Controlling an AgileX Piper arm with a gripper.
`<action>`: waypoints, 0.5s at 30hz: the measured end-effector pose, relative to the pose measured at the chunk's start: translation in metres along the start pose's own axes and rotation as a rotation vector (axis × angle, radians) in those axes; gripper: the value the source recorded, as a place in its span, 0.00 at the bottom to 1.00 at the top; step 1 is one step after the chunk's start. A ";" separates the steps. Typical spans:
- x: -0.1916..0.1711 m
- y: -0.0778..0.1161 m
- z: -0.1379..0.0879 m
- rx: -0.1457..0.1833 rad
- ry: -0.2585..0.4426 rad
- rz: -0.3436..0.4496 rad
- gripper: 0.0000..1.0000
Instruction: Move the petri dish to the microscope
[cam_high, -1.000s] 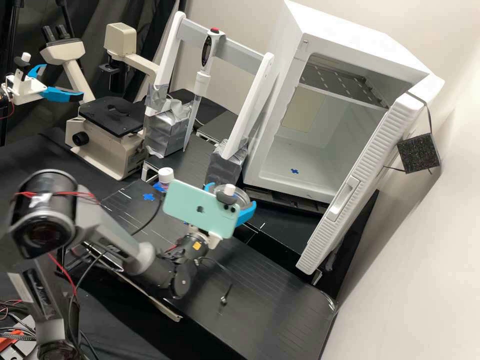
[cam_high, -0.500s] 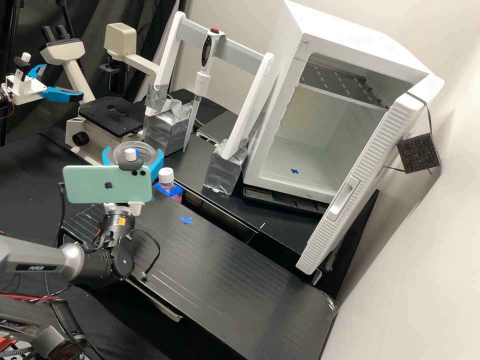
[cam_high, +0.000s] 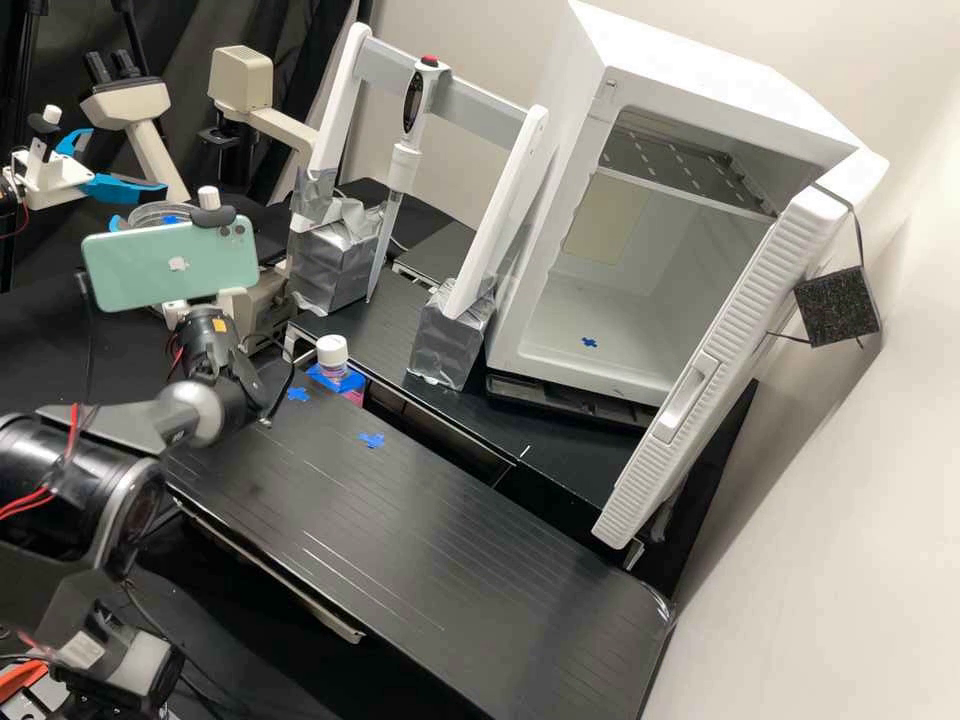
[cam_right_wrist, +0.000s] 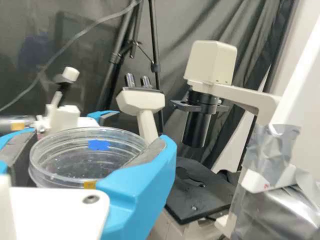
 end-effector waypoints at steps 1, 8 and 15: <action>0.008 0.002 0.000 -0.001 -0.002 -0.004 0.00; 0.046 0.017 0.008 -0.013 -0.063 -0.017 0.00; 0.062 0.025 0.014 -0.026 -0.096 -0.014 0.00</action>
